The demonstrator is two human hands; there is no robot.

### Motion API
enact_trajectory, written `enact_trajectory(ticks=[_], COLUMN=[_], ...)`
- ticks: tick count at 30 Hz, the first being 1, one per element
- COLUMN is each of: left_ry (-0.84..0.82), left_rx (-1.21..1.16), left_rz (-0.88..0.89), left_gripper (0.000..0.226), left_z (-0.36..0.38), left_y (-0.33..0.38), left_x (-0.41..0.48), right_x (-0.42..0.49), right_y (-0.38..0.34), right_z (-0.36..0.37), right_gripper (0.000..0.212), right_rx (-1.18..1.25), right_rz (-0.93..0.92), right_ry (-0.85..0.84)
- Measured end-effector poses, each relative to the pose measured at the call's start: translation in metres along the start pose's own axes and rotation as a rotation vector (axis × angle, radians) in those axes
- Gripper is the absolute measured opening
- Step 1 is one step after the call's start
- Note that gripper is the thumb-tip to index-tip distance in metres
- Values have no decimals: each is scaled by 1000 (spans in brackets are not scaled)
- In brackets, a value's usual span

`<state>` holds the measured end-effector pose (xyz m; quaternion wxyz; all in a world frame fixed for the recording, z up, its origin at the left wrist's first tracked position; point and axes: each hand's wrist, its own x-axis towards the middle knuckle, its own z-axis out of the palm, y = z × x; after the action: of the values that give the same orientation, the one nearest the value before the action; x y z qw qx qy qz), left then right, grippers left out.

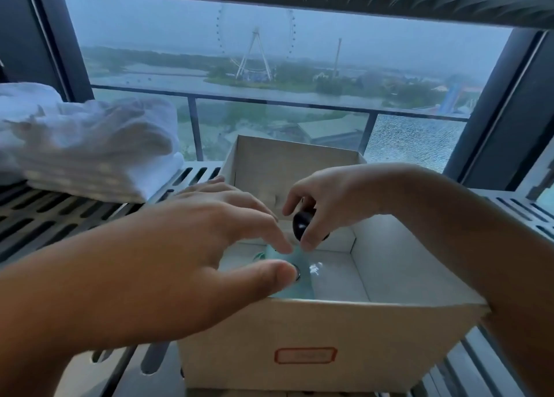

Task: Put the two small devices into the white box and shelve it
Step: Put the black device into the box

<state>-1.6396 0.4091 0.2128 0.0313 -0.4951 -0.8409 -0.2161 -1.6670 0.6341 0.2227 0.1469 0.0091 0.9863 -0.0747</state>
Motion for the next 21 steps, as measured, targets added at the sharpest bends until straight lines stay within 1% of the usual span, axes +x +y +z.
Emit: enact_trajectory(ticks=[3, 6, 8, 12, 14, 18, 20, 21], left_ry=[-14, -14, -19, -12, 0, -37, -64, -55], left_rx=[-55, -33, -10, -14, -20, 78, 102, 102], left_rz=[-49, -57, -61, -38, -31, -16, -30, -18], left_gripper=[45, 67, 72, 59, 56, 49, 42, 45], left_z=[-2, -2, -2, -3, -4, -2, -2, -2], left_y=[0, -1, -2, 0, 2, 2, 1, 1], left_x=[1, 3, 3, 2, 2, 5, 5, 5], right_x=[2, 3, 2, 1, 0, -3, -2, -3], right_y=[0, 0, 0, -1, -1, 1, 1, 2], right_z=[4, 8, 9, 9, 11, 14, 16, 18], right_gripper=[65, 65, 61, 55, 52, 47, 46, 46], right_rx=[-38, -76, -79, -175, -193, -135, -130, -121], right_rz=[23, 40, 55, 77, 91, 120, 141, 157], right_ry=[-17, -64, -107, -133, -144, -216, -248, -260])
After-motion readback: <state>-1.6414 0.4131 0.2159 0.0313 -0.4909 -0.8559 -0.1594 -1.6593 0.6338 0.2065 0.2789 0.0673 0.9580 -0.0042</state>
